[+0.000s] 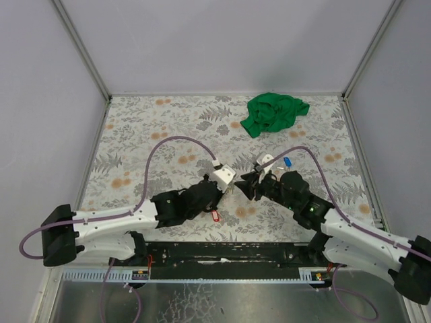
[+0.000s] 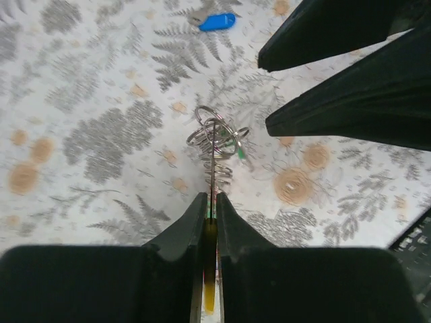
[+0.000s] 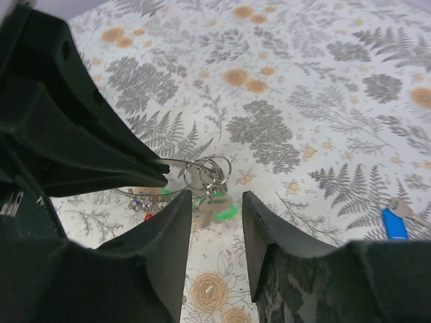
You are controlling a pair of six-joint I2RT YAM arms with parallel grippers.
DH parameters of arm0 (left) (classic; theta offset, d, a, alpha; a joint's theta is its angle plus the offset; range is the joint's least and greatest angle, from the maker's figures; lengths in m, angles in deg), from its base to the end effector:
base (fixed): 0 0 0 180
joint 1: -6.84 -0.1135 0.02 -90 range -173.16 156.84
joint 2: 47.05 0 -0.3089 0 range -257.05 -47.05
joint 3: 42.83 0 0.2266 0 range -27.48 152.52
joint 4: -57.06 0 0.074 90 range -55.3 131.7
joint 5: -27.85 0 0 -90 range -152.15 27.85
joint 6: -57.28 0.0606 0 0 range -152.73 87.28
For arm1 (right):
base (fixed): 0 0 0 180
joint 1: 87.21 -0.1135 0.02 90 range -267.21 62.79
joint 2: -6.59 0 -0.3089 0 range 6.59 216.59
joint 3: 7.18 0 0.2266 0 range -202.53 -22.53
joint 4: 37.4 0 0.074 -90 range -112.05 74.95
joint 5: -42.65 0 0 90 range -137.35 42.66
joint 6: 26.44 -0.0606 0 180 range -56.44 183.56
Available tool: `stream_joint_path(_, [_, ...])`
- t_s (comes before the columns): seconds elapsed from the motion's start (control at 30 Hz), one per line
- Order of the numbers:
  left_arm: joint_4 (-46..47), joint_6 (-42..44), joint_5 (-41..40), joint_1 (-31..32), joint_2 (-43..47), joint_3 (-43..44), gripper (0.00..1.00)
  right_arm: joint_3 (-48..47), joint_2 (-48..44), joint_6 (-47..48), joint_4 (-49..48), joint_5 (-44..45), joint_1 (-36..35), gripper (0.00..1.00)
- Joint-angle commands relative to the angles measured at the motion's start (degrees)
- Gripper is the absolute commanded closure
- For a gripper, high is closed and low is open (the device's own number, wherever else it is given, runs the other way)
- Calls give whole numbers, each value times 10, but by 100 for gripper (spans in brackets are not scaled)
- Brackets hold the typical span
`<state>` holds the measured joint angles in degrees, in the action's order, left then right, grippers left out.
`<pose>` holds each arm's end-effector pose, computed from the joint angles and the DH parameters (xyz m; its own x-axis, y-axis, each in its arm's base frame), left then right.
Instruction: Put the keys on the keyring
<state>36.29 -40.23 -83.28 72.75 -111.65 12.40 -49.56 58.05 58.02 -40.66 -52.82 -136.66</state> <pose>0.1114 -0.1955 0.2901 -0.2979 0.3675 -0.8810 0.6913 0.7195 0.0664 0.1158 0.1443 0.3057 -0.1446 -0.0212 -0.9893 -0.8078 0.5798 0.1057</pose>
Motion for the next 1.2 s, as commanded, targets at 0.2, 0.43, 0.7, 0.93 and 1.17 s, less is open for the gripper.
stream_joint_path(0.2, [-123, 185, -284, 119, -33, 133, 100, -9, -90, -17, 78, 36, 12, 60])
stream_joint_path(0.43, [-113, 325, -323, 162, -24, 133, 100, -26, -81, -19, 81, -57, 59, 61])
stream_joint_path(0.7, [111, 539, -340, 165, 31, -8, 100, -23, -83, -6, 51, -135, 74, 62])
stream_joint_path(0.93, [231, 667, -177, 131, 189, -130, 100, -23, -74, 9, 15, -168, 74, 62])
stream_joint_path(1.17, [224, 663, -37, 61, 259, -195, 100, -19, -25, 32, -49, -229, 74, 60])
